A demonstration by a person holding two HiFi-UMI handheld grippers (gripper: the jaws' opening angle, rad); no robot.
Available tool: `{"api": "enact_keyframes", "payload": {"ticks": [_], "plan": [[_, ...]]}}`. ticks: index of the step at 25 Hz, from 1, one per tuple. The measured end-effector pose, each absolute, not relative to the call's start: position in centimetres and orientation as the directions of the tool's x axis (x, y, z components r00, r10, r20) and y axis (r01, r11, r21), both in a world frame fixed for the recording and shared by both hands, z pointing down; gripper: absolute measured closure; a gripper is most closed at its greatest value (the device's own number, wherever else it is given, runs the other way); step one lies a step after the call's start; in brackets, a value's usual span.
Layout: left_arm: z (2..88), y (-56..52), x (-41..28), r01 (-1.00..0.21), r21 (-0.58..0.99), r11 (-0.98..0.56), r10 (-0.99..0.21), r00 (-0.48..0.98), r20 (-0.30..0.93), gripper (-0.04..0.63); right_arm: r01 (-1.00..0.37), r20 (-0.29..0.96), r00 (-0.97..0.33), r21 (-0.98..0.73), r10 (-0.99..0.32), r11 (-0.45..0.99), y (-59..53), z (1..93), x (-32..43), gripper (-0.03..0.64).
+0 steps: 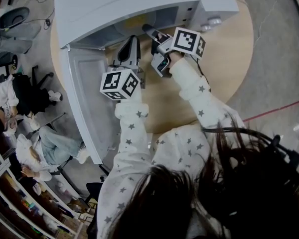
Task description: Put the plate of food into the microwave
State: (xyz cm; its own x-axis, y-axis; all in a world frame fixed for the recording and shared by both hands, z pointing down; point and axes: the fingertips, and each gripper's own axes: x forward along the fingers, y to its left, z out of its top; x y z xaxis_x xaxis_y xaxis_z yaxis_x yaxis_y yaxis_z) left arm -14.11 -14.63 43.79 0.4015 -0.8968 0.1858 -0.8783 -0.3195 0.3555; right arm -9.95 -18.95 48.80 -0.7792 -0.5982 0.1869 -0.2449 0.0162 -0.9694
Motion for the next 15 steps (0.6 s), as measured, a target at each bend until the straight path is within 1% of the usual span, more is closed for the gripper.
{"api": "enact_keyframes", "payload": {"ticks": [3, 5, 11, 15], "plan": [[44.0, -14.5, -13.8, -0.878, 0.352, -0.324, -0.894, 0.406, 0.188, 0.594, -0.332, 0.251, -0.779, -0.943, -0.575, 0.037, -18.8, 49.2, -9.9, 0.523], [43.9, -14.5, -13.7, -0.879, 0.348, -0.325, -0.894, 0.406, 0.189, 0.594, -0.363, 0.284, -0.780, -0.931, -0.557, 0.033, -18.8, 49.3, -10.1, 0.523], [44.0, -14.0, -13.6, -0.880, 0.346, -0.324, -0.894, 0.405, 0.191, 0.594, -0.349, 0.306, -0.790, -0.937, -0.532, -0.022, -18.0, 49.7, -10.2, 0.523], [44.0, -13.8, -13.6, -0.883, 0.342, -0.322, -0.896, 0.401, 0.191, 0.594, -0.338, 0.302, -0.796, -0.941, -0.524, -0.028, -17.4, 49.8, -10.0, 0.523]]}}
